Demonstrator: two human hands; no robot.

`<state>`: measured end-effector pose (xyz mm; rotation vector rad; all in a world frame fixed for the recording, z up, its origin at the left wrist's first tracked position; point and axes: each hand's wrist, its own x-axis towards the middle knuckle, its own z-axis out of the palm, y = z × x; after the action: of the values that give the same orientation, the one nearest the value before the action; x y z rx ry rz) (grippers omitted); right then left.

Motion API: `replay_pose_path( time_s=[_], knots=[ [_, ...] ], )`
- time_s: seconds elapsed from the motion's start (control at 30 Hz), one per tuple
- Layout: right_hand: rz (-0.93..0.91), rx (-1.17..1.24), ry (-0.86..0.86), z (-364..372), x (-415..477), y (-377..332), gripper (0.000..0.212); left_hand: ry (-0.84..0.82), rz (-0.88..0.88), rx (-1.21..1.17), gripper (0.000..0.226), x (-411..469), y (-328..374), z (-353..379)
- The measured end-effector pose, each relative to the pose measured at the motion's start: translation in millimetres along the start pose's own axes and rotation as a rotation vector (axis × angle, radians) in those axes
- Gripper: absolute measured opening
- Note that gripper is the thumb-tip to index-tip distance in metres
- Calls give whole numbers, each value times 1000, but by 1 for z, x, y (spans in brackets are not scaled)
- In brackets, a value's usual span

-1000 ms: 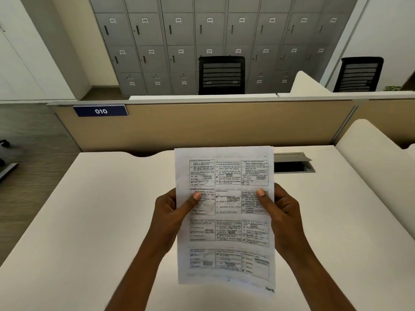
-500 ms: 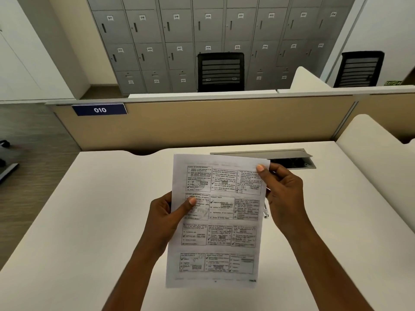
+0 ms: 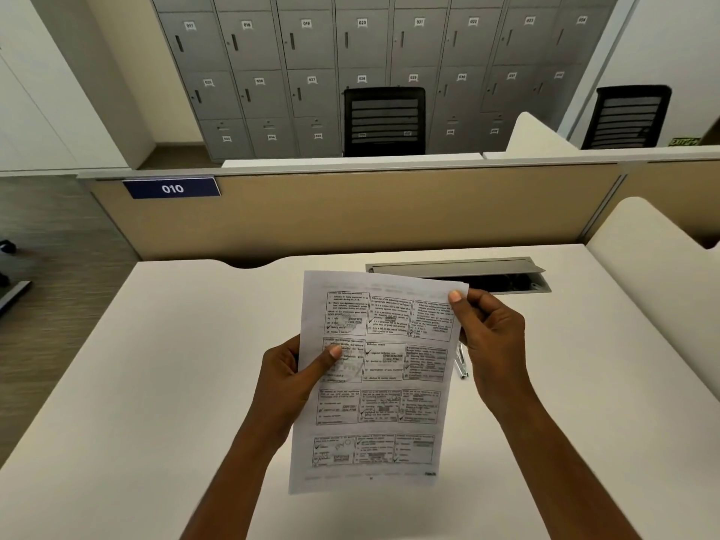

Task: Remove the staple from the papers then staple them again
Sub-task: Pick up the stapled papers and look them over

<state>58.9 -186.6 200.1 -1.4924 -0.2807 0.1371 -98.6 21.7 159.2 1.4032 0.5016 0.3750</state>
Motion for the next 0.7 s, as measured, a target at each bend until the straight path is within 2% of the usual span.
replay_pose_path(
  time_s=[0.27,0.7],
  knots=[
    [-3,51,11,3,6,0,14,2,2,8,25,4,-2,1],
    [25,103,-43,0,9,7,21,7,3,-8,24,10,-4,-1]
  ],
)
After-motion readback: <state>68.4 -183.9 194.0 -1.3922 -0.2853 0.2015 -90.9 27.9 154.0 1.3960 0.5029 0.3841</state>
